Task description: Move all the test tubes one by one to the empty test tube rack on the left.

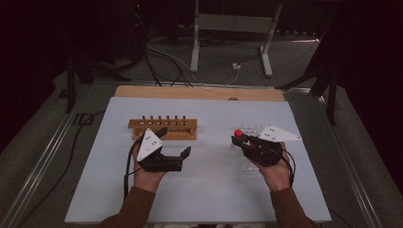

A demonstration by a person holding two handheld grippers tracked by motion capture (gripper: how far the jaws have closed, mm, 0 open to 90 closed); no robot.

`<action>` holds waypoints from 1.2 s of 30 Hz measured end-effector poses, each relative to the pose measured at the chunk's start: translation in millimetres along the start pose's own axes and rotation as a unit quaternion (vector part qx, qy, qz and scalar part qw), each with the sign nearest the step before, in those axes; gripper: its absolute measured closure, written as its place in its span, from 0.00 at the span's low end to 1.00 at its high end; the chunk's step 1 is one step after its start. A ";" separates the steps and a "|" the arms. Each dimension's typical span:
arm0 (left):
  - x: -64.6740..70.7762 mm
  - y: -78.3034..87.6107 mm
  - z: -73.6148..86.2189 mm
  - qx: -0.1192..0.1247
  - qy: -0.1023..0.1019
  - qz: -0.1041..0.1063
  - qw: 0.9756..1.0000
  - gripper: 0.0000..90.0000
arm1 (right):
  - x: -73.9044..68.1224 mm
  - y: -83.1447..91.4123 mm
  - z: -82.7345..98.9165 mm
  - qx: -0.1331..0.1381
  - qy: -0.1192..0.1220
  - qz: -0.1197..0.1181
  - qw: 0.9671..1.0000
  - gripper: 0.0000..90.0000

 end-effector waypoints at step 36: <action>42.3 -48.3 8.3 -0.040 -0.038 0.087 0.995 0.84 | -40.5 -44.6 -9.4 -0.007 0.001 -0.063 0.998 0.82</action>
Point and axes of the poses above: each handheld gripper's, and its own axes: y roughly backward along the jaws, z roughly out of its underside, x roughly to its right, the point moved 2 cm from there along -y, roughly forward along the jaws, and after that the axes turned 6 degrees about x, right-handed, at the moved point
